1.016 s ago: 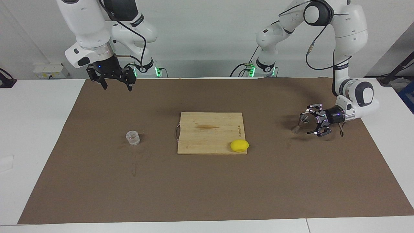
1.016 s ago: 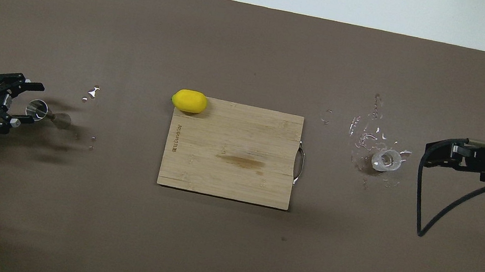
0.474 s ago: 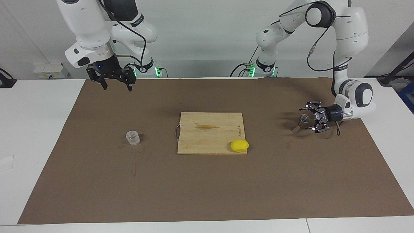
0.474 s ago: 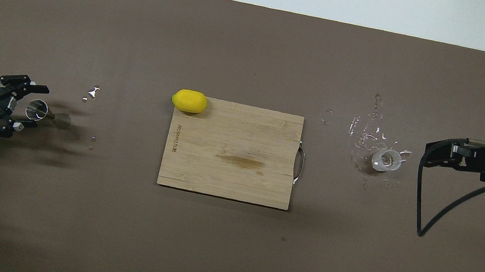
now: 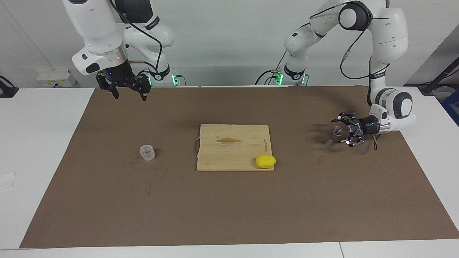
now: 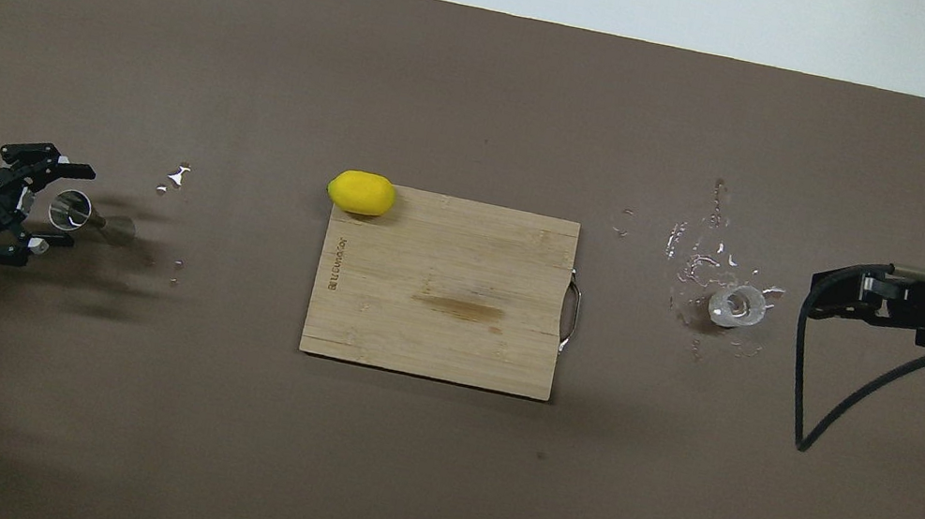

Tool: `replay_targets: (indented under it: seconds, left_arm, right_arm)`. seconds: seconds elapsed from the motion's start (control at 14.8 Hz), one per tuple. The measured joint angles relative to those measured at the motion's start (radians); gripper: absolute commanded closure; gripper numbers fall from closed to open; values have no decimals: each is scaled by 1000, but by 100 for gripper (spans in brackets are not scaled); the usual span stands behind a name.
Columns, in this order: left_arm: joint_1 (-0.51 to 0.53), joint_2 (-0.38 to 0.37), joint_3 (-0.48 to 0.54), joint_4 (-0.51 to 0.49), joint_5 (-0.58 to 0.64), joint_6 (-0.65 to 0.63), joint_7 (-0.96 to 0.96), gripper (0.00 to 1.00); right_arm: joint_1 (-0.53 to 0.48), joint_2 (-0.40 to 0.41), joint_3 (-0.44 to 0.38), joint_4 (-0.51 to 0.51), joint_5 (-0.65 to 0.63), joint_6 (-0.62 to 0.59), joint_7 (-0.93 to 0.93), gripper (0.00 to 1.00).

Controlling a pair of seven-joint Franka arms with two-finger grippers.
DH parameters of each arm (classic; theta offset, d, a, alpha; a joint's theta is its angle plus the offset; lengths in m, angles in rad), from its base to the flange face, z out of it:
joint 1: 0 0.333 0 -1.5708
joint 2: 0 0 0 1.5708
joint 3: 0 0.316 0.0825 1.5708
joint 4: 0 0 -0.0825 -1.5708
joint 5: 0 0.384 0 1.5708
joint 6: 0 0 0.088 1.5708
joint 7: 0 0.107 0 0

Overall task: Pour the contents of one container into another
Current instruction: 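Close the left gripper around the small metal cup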

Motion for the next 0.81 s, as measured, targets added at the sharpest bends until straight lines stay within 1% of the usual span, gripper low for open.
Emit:
replay_targets:
  seconds: [0.41,0.54,0.61,0.68,0.81]
  left_arm:
    - [0,1,4,0,31,25,53,0]
    - [0,1,4,0,37,30,59,5]
    - [0,1,4,0,40,32,63,10]
    - [0,2,3,0,43,33,65,19]
    - [-3,2,-1,-1,44,33,71,46]
  right_arm:
    - [0,0,0,0,0,0,0,0]
    - [0,0,0,0,0,0,0,0]
    - [0,0,0,0,0,0,0,1]
    - [0,0,0,0,0,0,0,0]
    - [0,0,0,0,0,0,0,0]
